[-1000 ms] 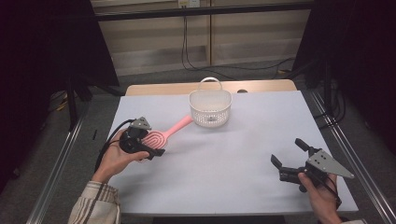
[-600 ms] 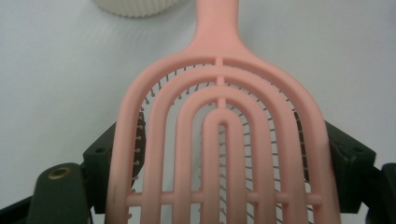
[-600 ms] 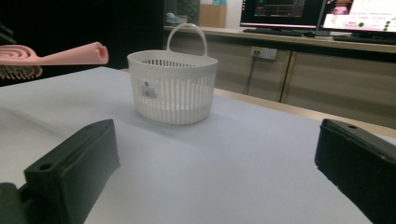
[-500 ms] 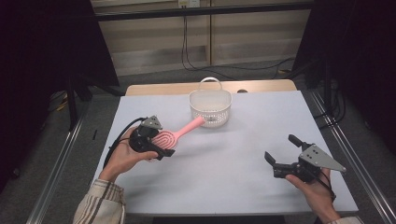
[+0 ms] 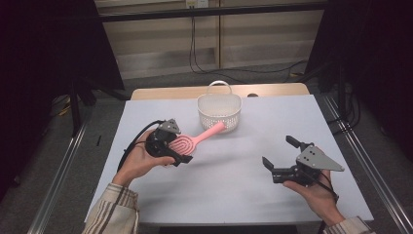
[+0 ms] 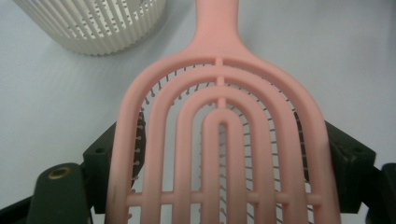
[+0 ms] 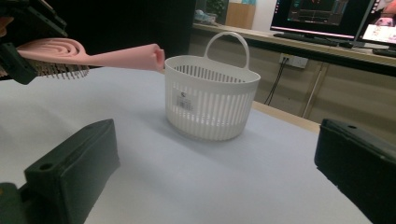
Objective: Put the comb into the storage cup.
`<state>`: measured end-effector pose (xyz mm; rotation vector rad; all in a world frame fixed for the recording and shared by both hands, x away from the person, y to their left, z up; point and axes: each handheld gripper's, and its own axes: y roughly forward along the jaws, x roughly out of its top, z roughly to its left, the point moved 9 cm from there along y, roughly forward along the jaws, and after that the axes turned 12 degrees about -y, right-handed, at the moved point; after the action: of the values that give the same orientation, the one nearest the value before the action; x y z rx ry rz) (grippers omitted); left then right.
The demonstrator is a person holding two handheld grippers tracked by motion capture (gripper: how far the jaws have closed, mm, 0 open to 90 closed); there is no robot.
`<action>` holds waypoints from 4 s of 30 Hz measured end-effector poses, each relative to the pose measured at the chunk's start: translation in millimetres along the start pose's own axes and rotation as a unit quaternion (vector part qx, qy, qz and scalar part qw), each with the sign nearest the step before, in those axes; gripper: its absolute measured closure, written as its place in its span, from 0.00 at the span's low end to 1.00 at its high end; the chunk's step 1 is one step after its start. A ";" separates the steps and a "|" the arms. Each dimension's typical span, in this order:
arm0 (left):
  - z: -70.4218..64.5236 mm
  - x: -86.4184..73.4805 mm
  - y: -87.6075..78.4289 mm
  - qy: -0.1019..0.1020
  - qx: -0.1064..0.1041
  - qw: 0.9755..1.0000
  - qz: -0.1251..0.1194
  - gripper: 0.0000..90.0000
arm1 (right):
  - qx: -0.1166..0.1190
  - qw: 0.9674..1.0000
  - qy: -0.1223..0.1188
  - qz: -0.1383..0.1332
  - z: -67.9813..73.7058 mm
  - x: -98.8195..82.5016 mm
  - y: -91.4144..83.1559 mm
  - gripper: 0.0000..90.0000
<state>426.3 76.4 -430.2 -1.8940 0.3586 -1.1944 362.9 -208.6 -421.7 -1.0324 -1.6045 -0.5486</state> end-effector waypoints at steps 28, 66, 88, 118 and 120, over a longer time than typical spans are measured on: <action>-32.6 28.7 21.8 0.031 -0.035 0.999 0.015 0.22 | 0.035 0.993 -0.114 0.006 32.7 29.1 32.3 0.03; -51.8 32.8 42.2 0.056 -0.052 0.996 0.052 0.22 | 0.021 0.936 -0.347 0.046 68.3 27.3 61.1 0.12; -53.1 31.5 42.8 0.051 -0.046 0.996 0.060 0.22 | -0.013 0.872 -0.485 0.069 80.3 29.8 74.7 0.31; -56.5 33.5 41.7 0.046 -0.052 0.996 0.063 0.22 | -0.051 0.828 -0.554 0.071 93.8 24.8 85.6 0.77; -57.3 33.9 42.0 0.045 -0.051 0.996 0.062 0.22 | -0.053 0.827 -0.554 0.073 93.3 24.4 85.9 0.78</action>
<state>402.9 1.3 -431.8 -1.8788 0.5884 -1.2006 384.5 -82.7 -440.3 -1.7061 -2.4626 0.1628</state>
